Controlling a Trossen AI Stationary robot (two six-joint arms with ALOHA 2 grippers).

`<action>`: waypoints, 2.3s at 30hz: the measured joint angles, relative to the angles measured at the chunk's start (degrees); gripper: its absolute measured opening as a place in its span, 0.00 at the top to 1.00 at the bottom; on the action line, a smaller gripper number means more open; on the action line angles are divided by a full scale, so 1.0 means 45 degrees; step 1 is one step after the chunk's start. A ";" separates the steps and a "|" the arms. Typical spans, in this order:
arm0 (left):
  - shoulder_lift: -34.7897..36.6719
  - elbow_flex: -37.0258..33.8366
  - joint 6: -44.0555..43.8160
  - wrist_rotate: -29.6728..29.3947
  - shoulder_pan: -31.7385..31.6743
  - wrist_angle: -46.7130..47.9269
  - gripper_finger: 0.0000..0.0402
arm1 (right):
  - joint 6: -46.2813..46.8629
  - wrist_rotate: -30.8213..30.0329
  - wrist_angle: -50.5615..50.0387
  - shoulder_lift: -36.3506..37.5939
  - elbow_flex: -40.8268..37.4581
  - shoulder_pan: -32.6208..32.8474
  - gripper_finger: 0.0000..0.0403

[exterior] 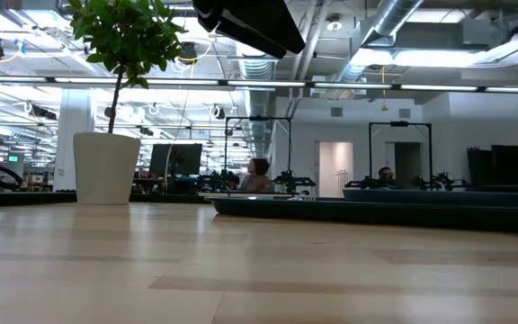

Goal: Pick and place plate/cup/fork/spoon on tray
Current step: Put the blue cup on the black tray above the blue plate

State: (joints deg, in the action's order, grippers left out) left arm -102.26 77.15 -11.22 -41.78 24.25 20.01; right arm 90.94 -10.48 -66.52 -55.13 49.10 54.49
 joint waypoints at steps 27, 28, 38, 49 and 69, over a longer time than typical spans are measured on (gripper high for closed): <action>0.0000 0.0000 -0.0053 -0.0010 -0.0211 -0.0005 0.37 | -0.1846 0.0645 0.0253 -0.2448 0.0176 0.0166 0.49; 0.0000 0.0000 -0.0053 -0.0005 -0.0233 -0.0010 0.37 | -0.1846 0.0546 0.0081 -0.2261 0.0265 0.0103 0.49; 0.0000 0.0000 -0.0169 0.0101 -0.0340 -0.0044 0.37 | -0.2076 -0.0126 0.1369 -0.1349 0.0762 0.0520 0.50; 0.0000 0.0000 -0.0291 0.0131 -0.0340 -0.0044 0.37 | -0.2209 0.0353 0.1579 -0.3190 0.0758 0.1114 0.52; 0.0000 0.0000 -0.0359 0.0112 -0.0340 -0.0039 0.37 | -0.2168 0.0010 0.2330 -0.2788 0.0753 0.1143 0.54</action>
State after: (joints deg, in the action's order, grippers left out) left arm -102.26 77.14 -12.84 -41.28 22.72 19.84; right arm 81.18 -10.44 -56.03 -67.68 52.49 59.64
